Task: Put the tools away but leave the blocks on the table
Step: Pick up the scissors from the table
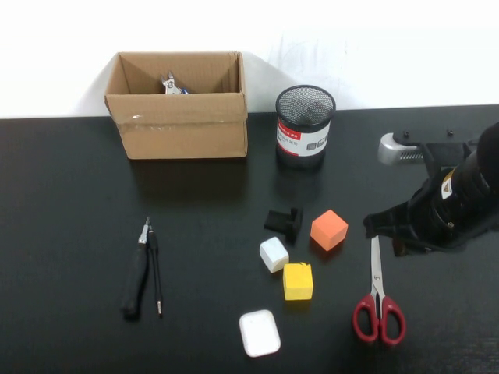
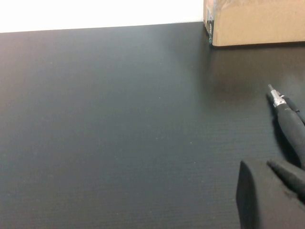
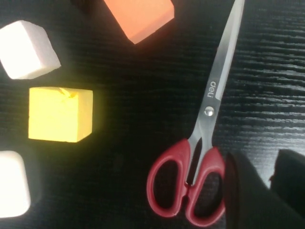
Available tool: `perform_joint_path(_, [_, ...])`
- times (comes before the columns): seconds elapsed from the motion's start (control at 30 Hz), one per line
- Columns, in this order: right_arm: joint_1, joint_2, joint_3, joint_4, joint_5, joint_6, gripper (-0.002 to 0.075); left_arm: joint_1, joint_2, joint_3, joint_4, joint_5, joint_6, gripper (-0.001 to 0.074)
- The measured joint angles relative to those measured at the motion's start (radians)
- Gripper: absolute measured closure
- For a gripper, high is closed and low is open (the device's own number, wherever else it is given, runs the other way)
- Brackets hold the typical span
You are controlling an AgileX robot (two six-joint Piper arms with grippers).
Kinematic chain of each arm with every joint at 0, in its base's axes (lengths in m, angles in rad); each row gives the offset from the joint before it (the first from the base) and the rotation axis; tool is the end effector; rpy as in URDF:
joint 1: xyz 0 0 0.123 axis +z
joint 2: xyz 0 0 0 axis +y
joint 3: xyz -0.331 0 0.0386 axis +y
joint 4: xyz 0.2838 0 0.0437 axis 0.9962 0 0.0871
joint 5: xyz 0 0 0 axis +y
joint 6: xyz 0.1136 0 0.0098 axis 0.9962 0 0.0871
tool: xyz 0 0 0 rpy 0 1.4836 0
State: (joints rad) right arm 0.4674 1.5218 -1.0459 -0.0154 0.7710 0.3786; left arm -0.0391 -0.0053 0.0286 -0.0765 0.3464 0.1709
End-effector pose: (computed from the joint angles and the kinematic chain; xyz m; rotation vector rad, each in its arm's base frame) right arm 0.3042 0.1521 0.2598 -0.1343 2.7499 0.2193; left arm 0.0628 -0.0054 0.1651 0.1458 1.8466 0.0176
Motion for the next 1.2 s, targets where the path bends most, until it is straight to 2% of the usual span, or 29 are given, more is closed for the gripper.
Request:
perform_joint_path(0.1, [0.000,0.000,0.000,0.000,-0.009,0.000,0.0591,0.000,0.000,0.000,0.000,0.000,0.000,0.0739])
perform_joint_path(0.3, [0.000,0.000,0.000,0.015,-0.048,0.000,0.0406,0.000,0.000,0.000,0.000,0.000,0.000,0.0739])
perform_joint_path(0.33, [0.000,0.002,0.000,0.015,-0.050,0.000,0.0395,0.000,0.000,0.000,0.000,0.000,0.000,0.0739])
perform_joint_path(0.53, [0.000,0.073,0.000,0.042,-0.014,0.012,0.0396,0.000,0.000,0.000,0.000,0.000,0.000,0.0739])
perform_joint_path(0.57, [0.000,0.091,0.000,0.042,-0.043,0.074,0.0396,0.000,0.000,0.000,0.000,0.000,0.000,0.0739])
perform_joint_path(0.77, [0.000,0.191,0.000,0.043,-0.035,0.104,0.0396,0.000,0.000,0.000,0.000,0.000,0.000,0.0739])
perform_joint_path(0.83, [0.000,0.223,0.000,0.044,-0.117,0.139,0.0398,0.000,0.000,0.000,0.000,0.000,0.000,0.0739])
perform_joint_path(0.87, [0.000,0.240,0.000,0.044,-0.076,0.128,0.0405,0.000,0.000,0.000,0.000,0.000,0.000,0.0739])
perform_joint_path(1.07, [0.000,0.315,0.000,0.050,-0.144,0.156,0.0489,0.000,0.000,0.000,0.000,0.000,0.000,0.0739])
perform_joint_path(1.13, [0.000,0.322,-0.008,0.041,-0.142,0.150,0.0568,0.000,0.000,0.000,0.000,0.000,0.000,0.0739])
perform_joint_path(1.2, [0.000,0.328,-0.010,0.029,-0.144,0.124,0.0680,0.000,0.000,0.000,0.000,0.000,0.000,0.0739])
